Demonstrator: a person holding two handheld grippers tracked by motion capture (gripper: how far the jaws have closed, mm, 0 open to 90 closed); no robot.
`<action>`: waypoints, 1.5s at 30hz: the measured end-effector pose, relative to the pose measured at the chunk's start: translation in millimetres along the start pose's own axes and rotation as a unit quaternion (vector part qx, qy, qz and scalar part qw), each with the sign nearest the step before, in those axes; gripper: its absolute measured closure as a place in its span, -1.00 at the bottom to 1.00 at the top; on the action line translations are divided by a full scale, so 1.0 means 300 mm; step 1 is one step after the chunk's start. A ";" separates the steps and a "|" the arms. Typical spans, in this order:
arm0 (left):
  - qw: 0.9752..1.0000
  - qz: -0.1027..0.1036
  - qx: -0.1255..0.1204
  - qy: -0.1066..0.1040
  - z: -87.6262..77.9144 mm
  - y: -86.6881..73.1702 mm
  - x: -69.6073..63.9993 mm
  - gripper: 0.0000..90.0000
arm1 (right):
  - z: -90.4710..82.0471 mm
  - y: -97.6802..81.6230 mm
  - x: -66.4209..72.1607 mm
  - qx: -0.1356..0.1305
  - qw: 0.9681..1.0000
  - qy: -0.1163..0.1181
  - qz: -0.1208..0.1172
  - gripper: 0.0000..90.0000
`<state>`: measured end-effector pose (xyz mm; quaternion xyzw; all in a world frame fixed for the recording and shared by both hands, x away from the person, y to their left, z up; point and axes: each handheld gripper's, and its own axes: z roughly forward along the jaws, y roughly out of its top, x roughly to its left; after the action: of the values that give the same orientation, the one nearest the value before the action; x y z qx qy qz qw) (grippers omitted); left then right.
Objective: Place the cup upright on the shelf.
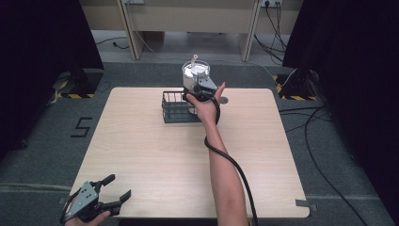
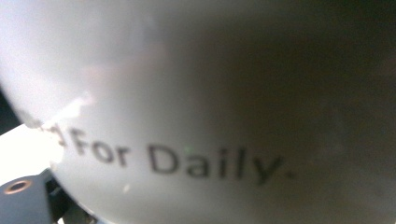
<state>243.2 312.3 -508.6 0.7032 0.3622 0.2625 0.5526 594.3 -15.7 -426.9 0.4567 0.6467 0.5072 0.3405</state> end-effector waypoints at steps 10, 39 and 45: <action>1.000 0.002 0.000 -0.001 0.001 0.001 -0.001 -0.68 | -0.031 -0.012 -0.005 -0.002 1.000 0.002 -0.006 -0.99; 1.000 0.008 0.003 0.002 0.003 0.002 -0.004 -0.68 | -0.297 -0.039 -0.051 0.002 1.000 0.023 -0.001 -0.86; 1.000 0.010 0.003 0.003 0.004 0.001 -0.005 -0.68 | -0.358 -0.068 -0.073 0.002 1.000 0.025 0.007 -0.81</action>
<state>243.2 310.3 -508.5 0.7077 0.3581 0.2688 0.5465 500.1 -74.5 -419.8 0.4488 0.6527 0.5195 0.3203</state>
